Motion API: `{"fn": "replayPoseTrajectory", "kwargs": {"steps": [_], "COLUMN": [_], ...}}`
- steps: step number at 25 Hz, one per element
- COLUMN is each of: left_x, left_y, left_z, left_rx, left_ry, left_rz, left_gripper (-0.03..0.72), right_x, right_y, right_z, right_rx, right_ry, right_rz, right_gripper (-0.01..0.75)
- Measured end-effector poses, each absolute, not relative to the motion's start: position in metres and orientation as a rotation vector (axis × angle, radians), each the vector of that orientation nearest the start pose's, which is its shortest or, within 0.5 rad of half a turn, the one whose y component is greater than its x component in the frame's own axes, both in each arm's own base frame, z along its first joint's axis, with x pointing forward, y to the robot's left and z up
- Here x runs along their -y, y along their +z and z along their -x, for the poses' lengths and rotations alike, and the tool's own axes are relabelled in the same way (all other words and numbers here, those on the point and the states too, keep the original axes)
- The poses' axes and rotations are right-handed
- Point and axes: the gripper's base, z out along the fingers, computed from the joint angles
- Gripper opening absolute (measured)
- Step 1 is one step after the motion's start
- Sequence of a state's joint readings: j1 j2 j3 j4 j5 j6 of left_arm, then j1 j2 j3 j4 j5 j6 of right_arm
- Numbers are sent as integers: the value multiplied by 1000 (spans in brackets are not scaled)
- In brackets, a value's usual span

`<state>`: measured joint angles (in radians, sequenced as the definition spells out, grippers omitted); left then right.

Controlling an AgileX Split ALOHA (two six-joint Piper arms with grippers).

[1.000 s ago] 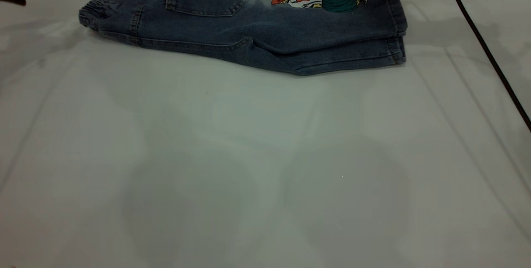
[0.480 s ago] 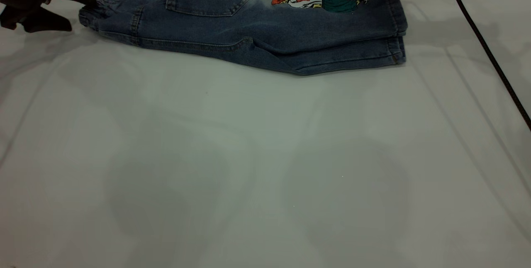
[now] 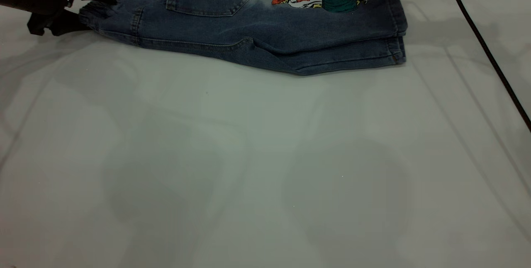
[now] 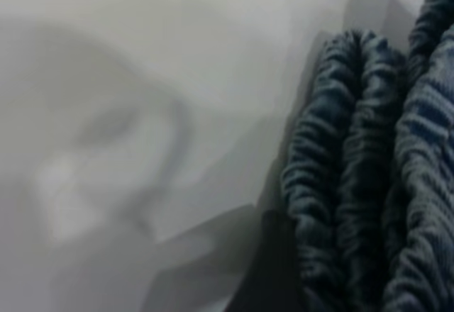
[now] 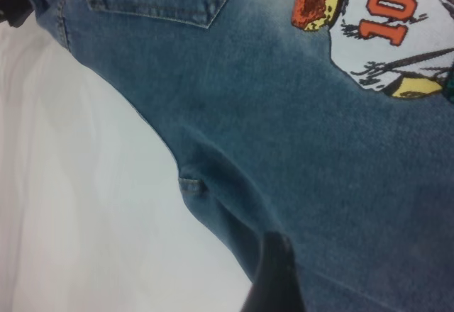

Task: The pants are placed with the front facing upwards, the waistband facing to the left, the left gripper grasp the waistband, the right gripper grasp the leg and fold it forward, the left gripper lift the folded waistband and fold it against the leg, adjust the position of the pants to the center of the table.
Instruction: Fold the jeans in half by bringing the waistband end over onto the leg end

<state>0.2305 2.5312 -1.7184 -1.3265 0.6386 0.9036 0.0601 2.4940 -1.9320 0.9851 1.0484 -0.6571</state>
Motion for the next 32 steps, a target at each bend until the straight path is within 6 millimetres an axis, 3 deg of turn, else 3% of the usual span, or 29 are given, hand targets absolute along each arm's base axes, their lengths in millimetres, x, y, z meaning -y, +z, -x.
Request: {"fn": "replayPoseTrajectory", "kwargs": {"steps": [3,9,20,28,32], "left_x": [-59,-52,-38,-21,-11], "left_y": [47,50,64,116,138], "left_z": [-503,-499,-492,-491,-485], "left_rx": [-2339,-2344,-2343,-2388,-2464], "left_ry": [-858,-959,-1149,-1049,-972], "left_rz": [480,410,248,104,16], "left_gripper": [469,114,109,109,109], "right_x": [-96,-98,-140,-175,-182], "right_y": [108,111,113,113,112], "right_z": [-497,-501,-501,-498,-498], "right_rx": [-2606,-2559,-2487,-2453,-2442], "right_ry": [1134,1155,1134,1061,1037], "right_rz": [277,217,274,297,289], "right_gripper": [488,436,431,431,431]}}
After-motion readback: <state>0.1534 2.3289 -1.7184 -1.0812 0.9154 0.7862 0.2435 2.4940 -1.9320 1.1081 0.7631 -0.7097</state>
